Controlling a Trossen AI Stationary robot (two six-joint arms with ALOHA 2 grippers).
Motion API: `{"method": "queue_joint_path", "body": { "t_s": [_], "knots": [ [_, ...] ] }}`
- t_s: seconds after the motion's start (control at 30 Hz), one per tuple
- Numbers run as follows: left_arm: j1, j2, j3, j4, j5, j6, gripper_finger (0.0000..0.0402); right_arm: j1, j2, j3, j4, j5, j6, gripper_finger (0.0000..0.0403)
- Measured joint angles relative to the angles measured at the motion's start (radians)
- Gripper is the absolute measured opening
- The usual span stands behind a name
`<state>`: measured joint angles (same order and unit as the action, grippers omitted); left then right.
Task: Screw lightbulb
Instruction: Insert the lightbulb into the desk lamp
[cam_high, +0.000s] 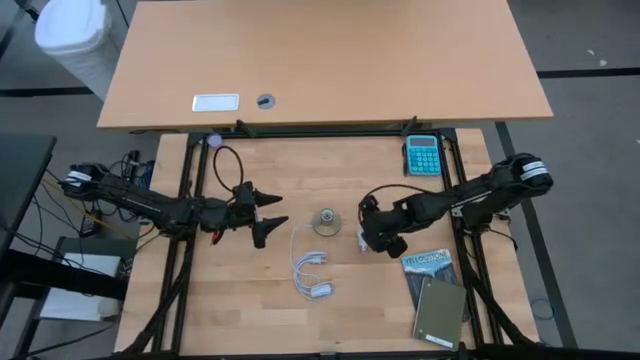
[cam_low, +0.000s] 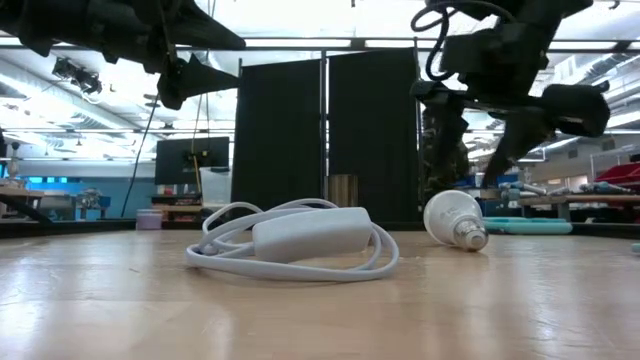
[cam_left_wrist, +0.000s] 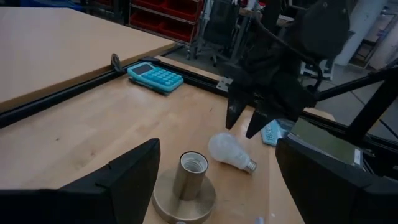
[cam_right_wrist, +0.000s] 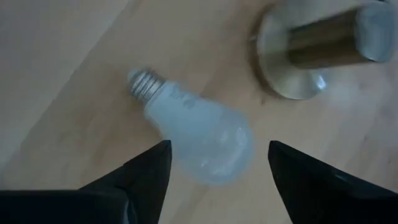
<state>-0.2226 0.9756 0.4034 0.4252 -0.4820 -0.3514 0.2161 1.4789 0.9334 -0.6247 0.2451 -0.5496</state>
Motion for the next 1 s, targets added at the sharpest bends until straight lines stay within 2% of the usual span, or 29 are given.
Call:
{"method": "queue_joint_path", "body": {
  "t_s": [0.23, 0.37, 0.77, 1.0],
  "knots": [
    [0.000, 0.000, 0.000, -0.020, 0.000, 0.004, 0.0326, 0.036, 0.023, 0.019, -0.006, 0.040, -0.180, 0.0323],
    [0.000, 0.000, 0.000, -0.027, 0.000, 0.004, 0.0326, 0.021, 0.044, 0.019, -0.003, 0.063, -0.234, 0.0337],
    [0.000, 0.000, 0.000, -0.027, 0.000, 0.003, 0.0326, 0.045, 0.137, 0.018, 0.040, 0.136, -0.385, 0.0337],
    [0.000, 0.000, 0.000, -0.028, 0.006, -0.001, 0.0326, 0.050, 0.148, 0.018, 0.059, 0.128, -0.440, 0.0331]
  ]
}}
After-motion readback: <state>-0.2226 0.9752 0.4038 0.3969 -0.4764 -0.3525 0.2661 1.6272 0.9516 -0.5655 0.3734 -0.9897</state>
